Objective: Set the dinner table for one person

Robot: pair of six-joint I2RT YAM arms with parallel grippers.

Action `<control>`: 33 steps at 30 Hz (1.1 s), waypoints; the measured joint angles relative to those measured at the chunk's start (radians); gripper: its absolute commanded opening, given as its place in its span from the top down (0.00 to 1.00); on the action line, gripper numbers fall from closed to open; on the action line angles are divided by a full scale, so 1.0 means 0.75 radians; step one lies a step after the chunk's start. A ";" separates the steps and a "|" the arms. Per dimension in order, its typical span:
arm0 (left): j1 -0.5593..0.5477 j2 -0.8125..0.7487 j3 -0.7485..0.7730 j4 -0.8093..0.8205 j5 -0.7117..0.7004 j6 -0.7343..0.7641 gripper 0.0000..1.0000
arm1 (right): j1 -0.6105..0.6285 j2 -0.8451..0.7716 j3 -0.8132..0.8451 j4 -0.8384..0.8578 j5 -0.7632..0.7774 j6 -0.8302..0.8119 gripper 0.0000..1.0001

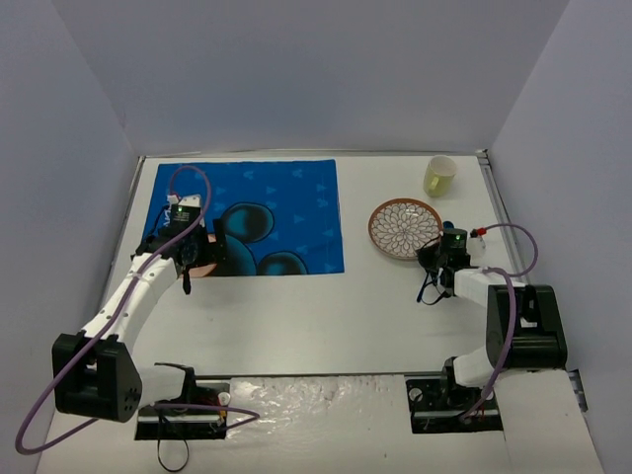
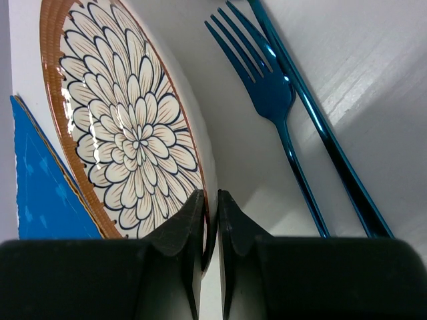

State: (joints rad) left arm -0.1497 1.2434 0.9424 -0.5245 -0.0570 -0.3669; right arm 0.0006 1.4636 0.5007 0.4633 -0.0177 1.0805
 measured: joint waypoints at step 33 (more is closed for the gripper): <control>0.021 0.072 0.334 -0.180 0.099 -0.105 0.03 | 0.465 0.552 1.032 -0.177 -0.569 -0.322 1.00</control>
State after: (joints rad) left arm -0.1337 1.2973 1.1927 -0.6597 0.0174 -0.4458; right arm 0.3496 1.8779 1.2749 0.3308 -0.4447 0.8387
